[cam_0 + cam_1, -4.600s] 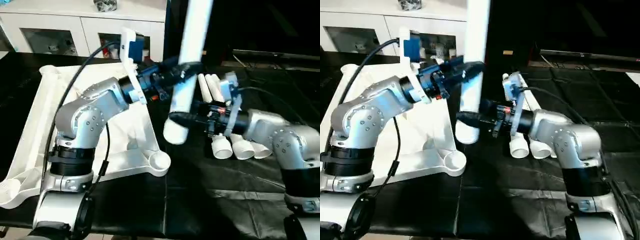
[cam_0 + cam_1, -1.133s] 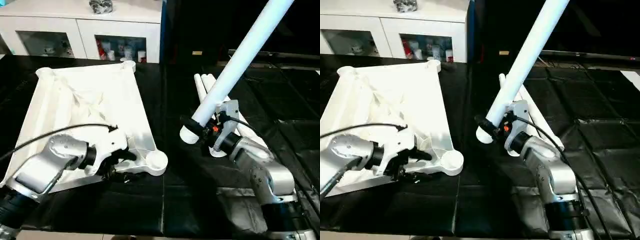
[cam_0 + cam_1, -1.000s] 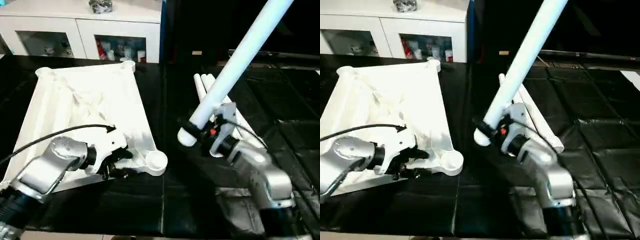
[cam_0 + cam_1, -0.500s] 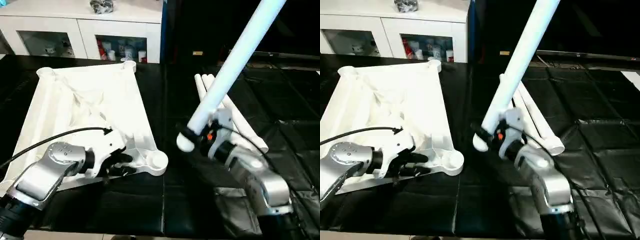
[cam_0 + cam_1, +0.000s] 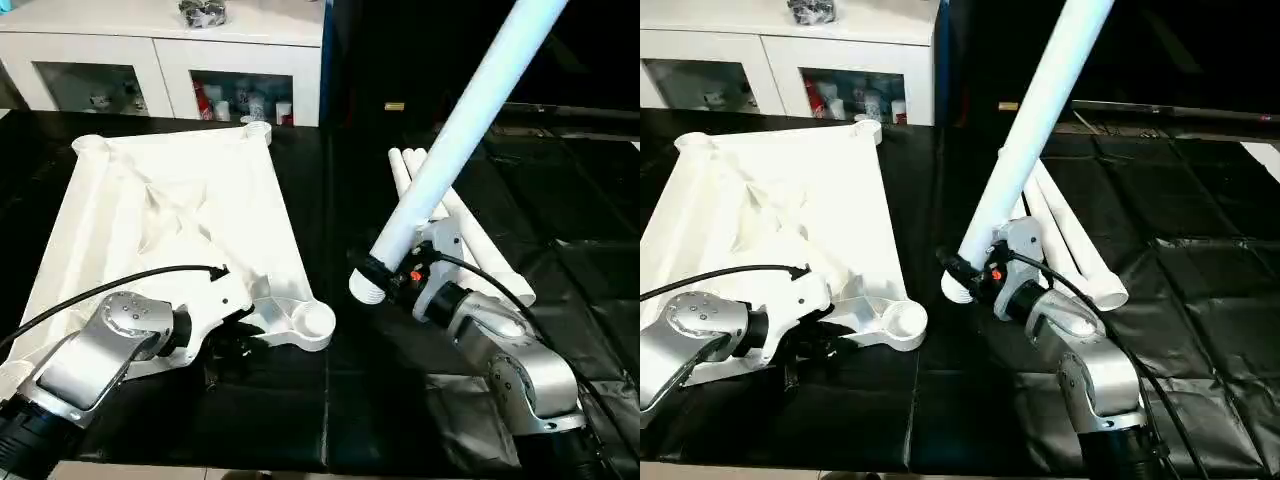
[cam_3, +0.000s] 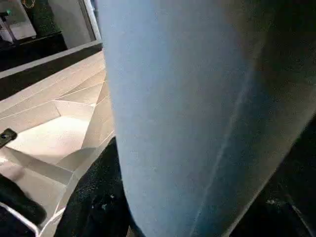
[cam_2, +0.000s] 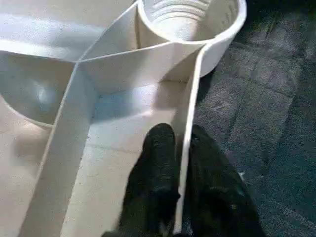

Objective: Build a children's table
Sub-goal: Insert table leg to table base

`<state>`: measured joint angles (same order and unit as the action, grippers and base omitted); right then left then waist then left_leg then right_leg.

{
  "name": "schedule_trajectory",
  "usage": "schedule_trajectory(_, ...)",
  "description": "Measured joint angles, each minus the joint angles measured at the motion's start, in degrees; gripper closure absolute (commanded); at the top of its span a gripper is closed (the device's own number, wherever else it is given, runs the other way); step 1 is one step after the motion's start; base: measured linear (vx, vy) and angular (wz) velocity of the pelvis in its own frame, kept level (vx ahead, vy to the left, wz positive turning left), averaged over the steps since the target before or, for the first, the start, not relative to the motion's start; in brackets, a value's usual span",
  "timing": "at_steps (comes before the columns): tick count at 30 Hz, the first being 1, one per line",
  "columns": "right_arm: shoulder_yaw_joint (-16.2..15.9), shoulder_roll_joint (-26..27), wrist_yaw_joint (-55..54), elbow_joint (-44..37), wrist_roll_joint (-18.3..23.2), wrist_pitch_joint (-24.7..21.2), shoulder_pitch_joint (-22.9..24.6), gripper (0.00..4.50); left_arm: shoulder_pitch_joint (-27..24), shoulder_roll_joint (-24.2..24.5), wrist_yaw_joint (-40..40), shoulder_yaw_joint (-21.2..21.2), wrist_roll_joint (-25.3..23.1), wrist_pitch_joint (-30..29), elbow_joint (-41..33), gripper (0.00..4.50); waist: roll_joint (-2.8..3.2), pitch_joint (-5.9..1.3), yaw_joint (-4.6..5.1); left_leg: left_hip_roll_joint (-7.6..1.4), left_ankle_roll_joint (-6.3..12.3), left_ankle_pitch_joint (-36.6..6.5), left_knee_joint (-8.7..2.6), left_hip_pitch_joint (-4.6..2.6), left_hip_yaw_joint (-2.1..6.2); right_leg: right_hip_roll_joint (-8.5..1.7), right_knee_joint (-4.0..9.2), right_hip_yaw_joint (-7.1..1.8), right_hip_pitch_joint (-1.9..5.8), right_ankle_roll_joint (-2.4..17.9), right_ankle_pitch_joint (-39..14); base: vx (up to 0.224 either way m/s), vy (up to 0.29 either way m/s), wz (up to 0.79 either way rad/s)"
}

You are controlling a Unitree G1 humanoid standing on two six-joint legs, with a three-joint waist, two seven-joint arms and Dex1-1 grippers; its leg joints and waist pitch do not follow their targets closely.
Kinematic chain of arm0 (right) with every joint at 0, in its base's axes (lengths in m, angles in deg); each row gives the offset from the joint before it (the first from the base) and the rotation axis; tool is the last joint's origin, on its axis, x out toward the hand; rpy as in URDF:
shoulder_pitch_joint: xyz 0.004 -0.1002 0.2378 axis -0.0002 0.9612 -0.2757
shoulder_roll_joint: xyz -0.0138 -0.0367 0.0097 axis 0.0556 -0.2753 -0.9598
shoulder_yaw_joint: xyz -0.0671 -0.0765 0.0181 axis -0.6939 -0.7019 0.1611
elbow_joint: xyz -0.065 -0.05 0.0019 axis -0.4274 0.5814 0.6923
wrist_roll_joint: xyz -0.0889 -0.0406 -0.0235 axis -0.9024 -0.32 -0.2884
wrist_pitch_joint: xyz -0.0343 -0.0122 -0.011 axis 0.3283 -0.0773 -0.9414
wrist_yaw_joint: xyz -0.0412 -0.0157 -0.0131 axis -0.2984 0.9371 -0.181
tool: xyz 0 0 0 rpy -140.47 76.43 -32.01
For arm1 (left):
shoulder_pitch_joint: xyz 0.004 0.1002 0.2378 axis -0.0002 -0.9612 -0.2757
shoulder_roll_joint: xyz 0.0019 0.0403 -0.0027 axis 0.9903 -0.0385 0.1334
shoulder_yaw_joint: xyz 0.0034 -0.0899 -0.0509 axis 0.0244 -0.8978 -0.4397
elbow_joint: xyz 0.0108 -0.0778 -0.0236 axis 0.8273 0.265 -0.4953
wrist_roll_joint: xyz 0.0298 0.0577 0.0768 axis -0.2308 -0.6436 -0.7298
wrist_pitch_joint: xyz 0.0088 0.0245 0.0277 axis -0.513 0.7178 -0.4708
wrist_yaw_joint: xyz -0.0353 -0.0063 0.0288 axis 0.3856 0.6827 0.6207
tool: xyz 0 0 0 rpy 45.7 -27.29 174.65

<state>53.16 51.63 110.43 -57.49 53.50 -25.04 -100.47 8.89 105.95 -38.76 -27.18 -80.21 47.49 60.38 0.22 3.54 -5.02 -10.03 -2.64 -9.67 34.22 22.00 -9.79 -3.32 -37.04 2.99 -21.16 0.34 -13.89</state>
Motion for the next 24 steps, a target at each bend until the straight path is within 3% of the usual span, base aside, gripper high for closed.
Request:
schedule_trajectory(5, 0.0, 0.0, -0.1, -0.3, -0.1, 0.0, 0.1, 2.55, 1.5, -0.7, -2.4, 0.8, -1.8, 7.3, 4.0, 4.49, 0.01, 0.00, 0.16, 0.02, 0.00, 0.0, 0.00, 0.00, 0.00, 0.01, 0.02, -0.08, -0.03, 0.0, 0.0, 0.000, 0.000, 0.00)
schedule_trajectory(12, 0.0, 0.3, -0.7, 0.3, -0.8, 0.8, -0.8, 2.55, 8.4, -5.2, -3.1, 3.4, -5.4, 14.2, 14.9, 4.50, 0.40, -0.07, -0.29, 0.05, 0.00, 0.0, -0.01, 0.00, -0.03, -0.01, -0.01, -0.11, -0.02, 0.0, 0.0, 0.000, 0.000, 0.00)
schedule_trajectory(16, 0.6, 0.7, -1.5, 0.3, -0.7, 1.2, -1.8, 2.55, 12.1, -9.6, -3.4, 4.0, -7.2, 19.0, 22.5, 4.50, 1.54, -0.06, -0.57, 0.13, 0.01, 0.0, 0.02, 0.01, -0.12, -0.09, 0.01, -0.22, 0.06, 0.0, 0.1, 0.000, 0.000, 0.00)
schedule_trajectory(24, 0.6, 0.0, -0.8, 0.3, -0.7, 1.5, -1.9, 2.55, 14.3, -11.3, -3.8, 4.5, -8.2, 21.3, 26.9, 4.50, 1.95, -0.31, -0.80, 0.12, 0.02, 0.0, 0.01, 0.02, -0.13, -0.09, 0.02, -0.23, 0.08, -0.1, 0.1, 0.000, 0.000, 0.00)
